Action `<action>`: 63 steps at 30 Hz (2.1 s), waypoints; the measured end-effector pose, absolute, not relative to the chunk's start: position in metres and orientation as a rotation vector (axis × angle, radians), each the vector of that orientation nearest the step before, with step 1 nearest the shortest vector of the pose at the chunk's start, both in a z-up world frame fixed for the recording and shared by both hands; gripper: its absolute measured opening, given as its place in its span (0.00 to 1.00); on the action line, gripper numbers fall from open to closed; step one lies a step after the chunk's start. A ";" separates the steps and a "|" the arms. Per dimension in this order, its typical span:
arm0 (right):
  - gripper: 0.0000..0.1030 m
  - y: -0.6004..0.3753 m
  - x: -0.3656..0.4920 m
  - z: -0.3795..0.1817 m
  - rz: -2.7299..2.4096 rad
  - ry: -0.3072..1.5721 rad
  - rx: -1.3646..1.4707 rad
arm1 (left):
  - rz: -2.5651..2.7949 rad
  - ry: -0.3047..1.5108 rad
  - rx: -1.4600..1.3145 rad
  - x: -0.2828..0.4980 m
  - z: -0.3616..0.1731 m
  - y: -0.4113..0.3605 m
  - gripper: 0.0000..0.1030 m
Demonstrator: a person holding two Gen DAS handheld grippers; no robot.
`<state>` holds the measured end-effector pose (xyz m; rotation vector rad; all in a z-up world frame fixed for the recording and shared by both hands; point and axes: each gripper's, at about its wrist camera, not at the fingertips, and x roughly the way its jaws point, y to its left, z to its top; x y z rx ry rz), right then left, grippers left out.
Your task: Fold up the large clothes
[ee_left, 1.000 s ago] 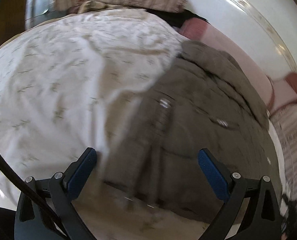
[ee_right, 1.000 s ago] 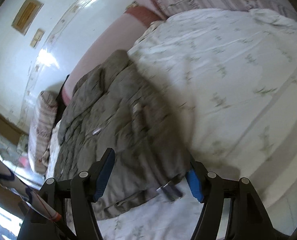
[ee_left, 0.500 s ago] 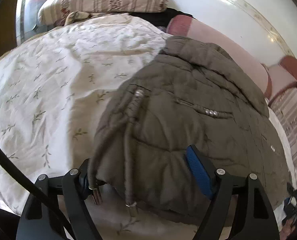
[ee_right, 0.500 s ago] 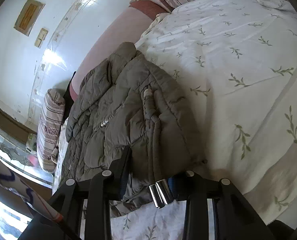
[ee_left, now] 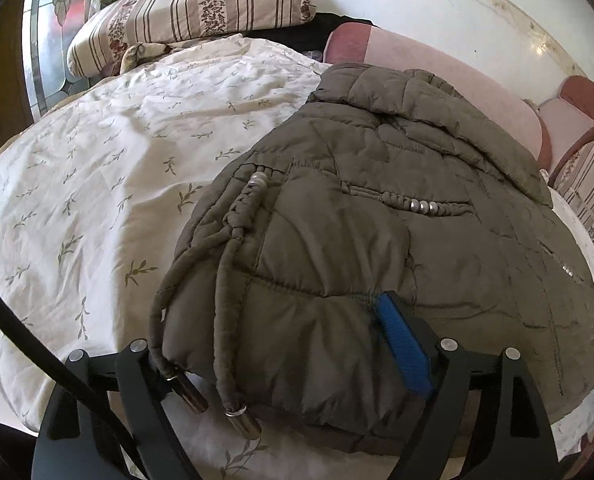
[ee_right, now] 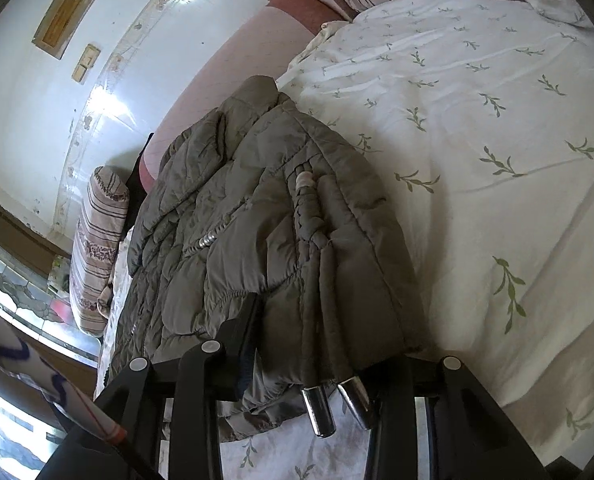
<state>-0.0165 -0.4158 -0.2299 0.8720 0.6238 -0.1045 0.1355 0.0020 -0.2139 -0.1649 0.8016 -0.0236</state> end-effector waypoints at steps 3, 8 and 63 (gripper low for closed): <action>0.36 -0.414 -0.017 -0.229 -0.112 0.618 0.857 | -0.020 0.801 -0.148 0.135 -0.214 0.000 0.83; 0.36 -0.413 -0.016 -0.229 -0.116 0.616 0.852 | -0.020 0.802 -0.133 0.135 -0.215 -0.001 0.85; 0.16 -0.394 -0.020 -0.208 -0.174 0.612 0.673 | -0.038 0.692 0.001 0.122 -0.201 -0.023 0.29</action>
